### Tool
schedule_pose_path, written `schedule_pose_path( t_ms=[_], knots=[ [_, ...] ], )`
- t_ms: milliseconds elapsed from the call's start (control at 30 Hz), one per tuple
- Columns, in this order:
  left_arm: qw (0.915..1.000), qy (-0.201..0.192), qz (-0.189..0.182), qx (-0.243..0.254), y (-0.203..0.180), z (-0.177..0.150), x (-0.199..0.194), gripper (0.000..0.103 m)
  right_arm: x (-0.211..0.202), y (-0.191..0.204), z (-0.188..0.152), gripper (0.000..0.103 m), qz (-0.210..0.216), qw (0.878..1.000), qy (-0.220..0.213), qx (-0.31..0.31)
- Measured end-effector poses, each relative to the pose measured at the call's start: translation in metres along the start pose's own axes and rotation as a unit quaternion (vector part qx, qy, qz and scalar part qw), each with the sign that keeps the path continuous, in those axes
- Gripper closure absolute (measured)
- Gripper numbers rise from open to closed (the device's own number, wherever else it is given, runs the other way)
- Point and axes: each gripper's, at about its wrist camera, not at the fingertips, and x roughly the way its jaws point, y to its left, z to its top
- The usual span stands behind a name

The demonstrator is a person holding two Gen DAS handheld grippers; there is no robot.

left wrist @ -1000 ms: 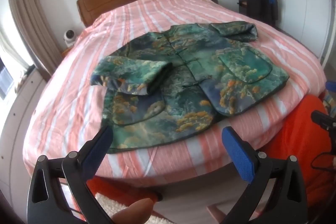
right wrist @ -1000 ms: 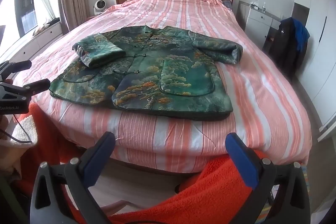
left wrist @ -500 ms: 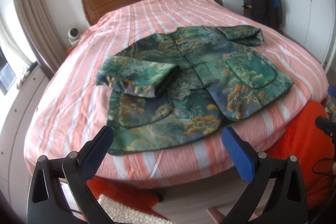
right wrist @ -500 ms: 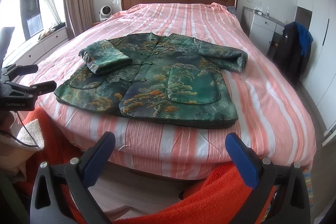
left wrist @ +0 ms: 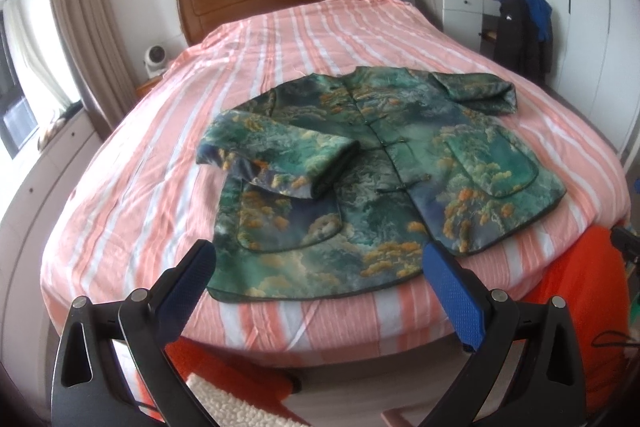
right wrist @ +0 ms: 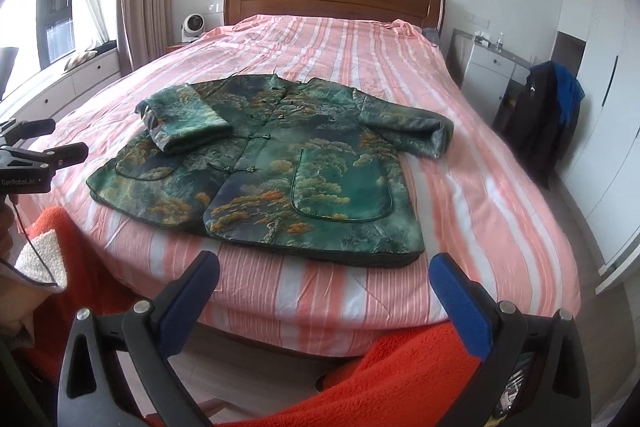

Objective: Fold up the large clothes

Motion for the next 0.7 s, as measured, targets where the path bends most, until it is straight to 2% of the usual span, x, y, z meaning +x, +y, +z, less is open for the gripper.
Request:
schedule_pose_path(
  t_ms=[233, 700],
  knots=[
    [1.0000, 0.003, -0.005, -0.006, 0.003, -0.001, 0.000, 0.000, 0.006, 0.013, -0.006, 0.000, 0.023, 1.000, 0.015, -0.007],
    [0.9998, 0.013, -0.012, 0.006, -0.005, -0.005, 0.007, 0.000, 0.008, 0.016, -0.008, 0.000, 0.028, 0.999, 0.021, -0.008]
  ],
)
